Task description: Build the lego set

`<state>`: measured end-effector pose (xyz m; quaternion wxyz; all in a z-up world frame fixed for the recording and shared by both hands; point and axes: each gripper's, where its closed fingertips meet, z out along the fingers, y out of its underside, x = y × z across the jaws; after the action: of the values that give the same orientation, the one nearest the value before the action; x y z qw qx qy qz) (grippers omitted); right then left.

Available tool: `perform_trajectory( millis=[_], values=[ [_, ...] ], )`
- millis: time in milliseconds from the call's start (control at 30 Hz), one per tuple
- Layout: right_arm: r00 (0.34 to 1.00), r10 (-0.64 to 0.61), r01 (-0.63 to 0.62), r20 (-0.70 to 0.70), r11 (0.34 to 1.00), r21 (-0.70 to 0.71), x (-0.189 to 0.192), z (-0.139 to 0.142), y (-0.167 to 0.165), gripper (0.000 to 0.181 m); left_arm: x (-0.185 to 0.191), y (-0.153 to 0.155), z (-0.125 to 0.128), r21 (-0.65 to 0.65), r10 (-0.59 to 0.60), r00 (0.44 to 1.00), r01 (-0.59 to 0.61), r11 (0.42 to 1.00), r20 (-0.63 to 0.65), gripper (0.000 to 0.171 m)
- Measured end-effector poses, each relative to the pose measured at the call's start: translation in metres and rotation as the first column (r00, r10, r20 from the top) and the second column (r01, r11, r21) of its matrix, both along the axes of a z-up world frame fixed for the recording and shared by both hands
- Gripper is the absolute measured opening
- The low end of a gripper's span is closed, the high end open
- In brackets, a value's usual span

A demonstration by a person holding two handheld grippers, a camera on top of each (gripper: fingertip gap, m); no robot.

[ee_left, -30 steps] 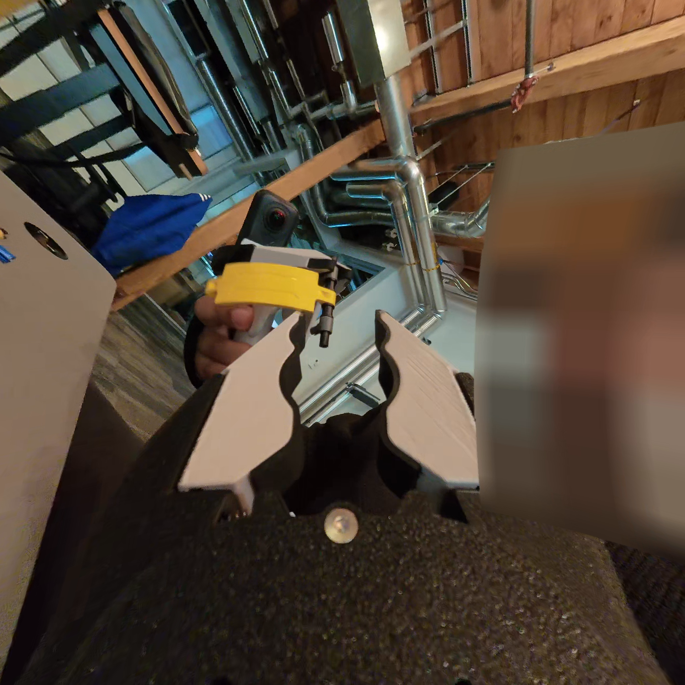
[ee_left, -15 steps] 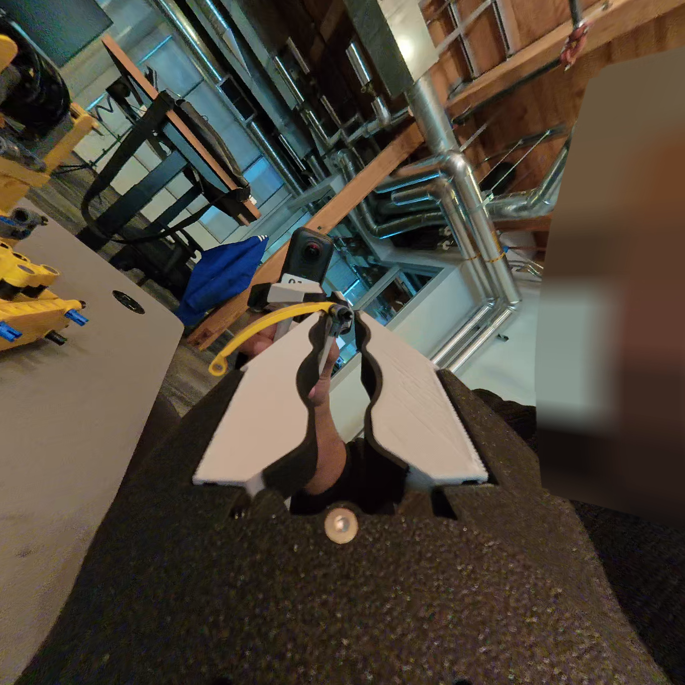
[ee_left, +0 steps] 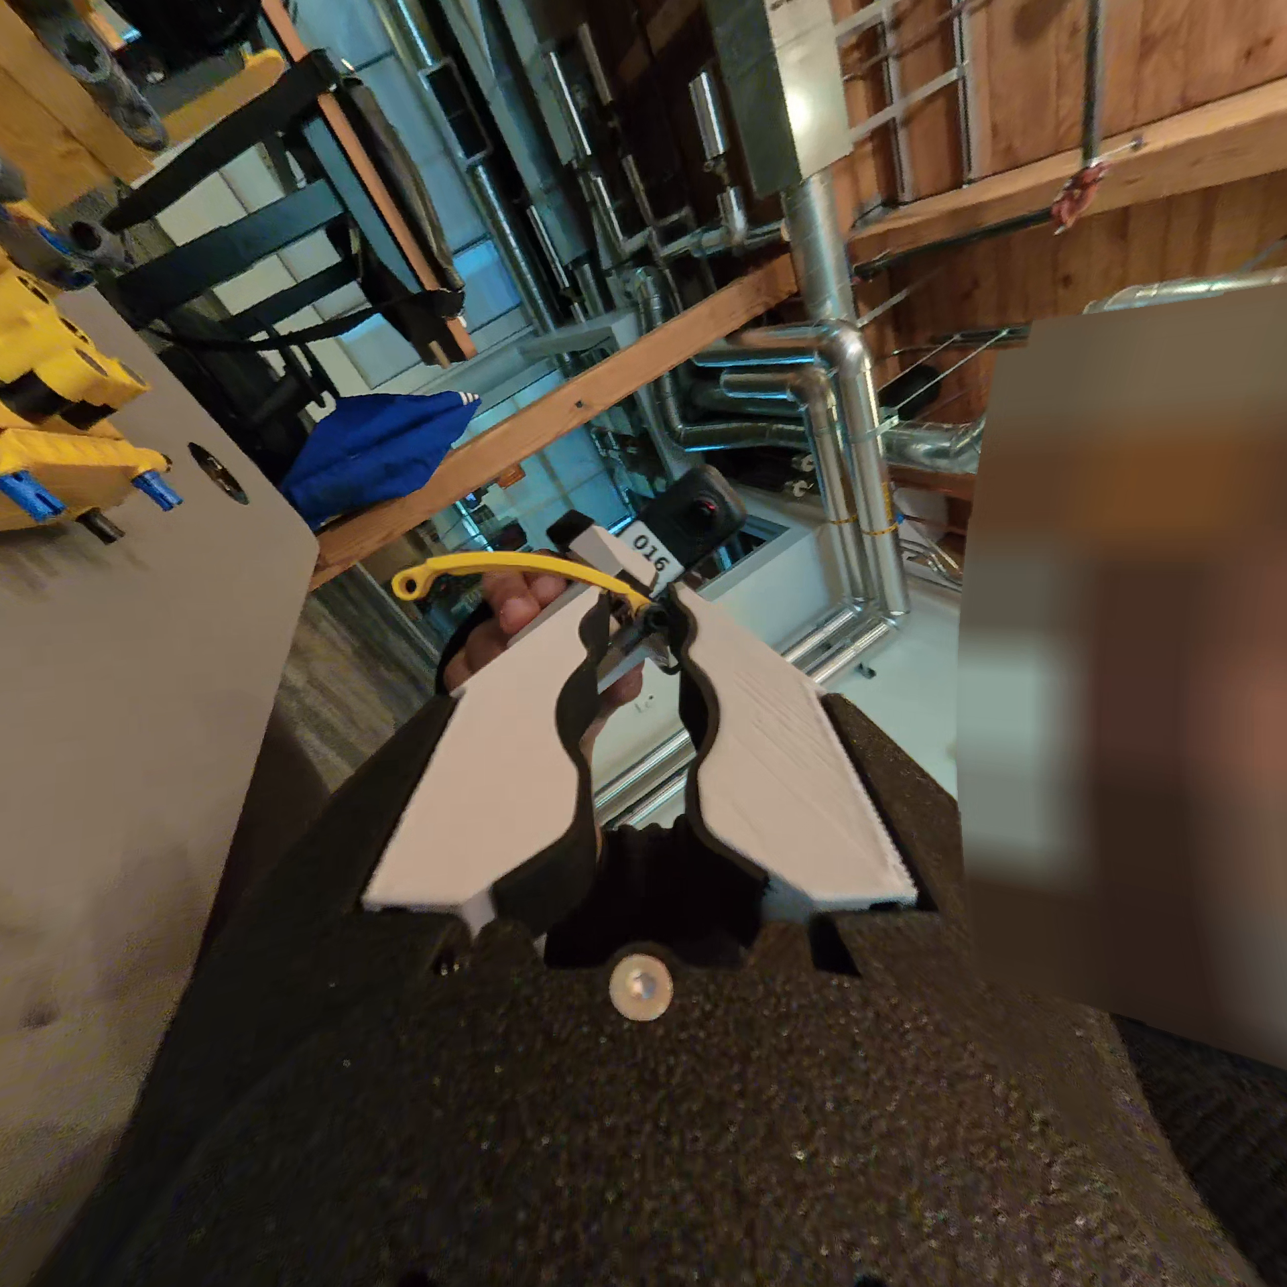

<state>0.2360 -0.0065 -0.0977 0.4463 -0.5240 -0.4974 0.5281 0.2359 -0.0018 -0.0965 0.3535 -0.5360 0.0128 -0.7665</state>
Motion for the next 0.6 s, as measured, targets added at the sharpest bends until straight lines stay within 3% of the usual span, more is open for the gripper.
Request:
perform_trajectory(
  millis=[133,167,367,500,600],
  values=[
    [0.999,-0.025,0.022,0.039,0.997,0.070,0.004,-0.005,0.001,0.006,0.004,0.002,-0.005,0.035,0.027,0.998,-0.025,0.999,-0.060,0.011],
    [0.999,-0.016,0.013,0.038,0.998,0.057,0.005,-0.005,0.000,0.000,0.005,0.002,-0.006,0.046,0.041,0.996,-0.038,0.998,-0.074,0.007],
    [1.000,-0.007,0.007,0.009,0.997,-0.076,0.007,-0.006,0.009,0.005,-0.006,0.008,-0.005,0.099,0.122,0.987,-0.112,0.989,-0.105,0.006],
    [1.000,-0.016,0.012,-0.013,0.957,-0.291,0.006,-0.013,0.023,0.025,-0.008,0.008,-0.004,0.139,0.151,0.979,-0.132,0.981,-0.134,0.006],
    [0.991,0.071,-0.120,-0.116,0.860,-0.495,0.005,-0.010,0.021,0.029,-0.006,0.010,-0.007,0.147,0.155,0.975,-0.132,0.980,-0.159,0.006]
  ],
)
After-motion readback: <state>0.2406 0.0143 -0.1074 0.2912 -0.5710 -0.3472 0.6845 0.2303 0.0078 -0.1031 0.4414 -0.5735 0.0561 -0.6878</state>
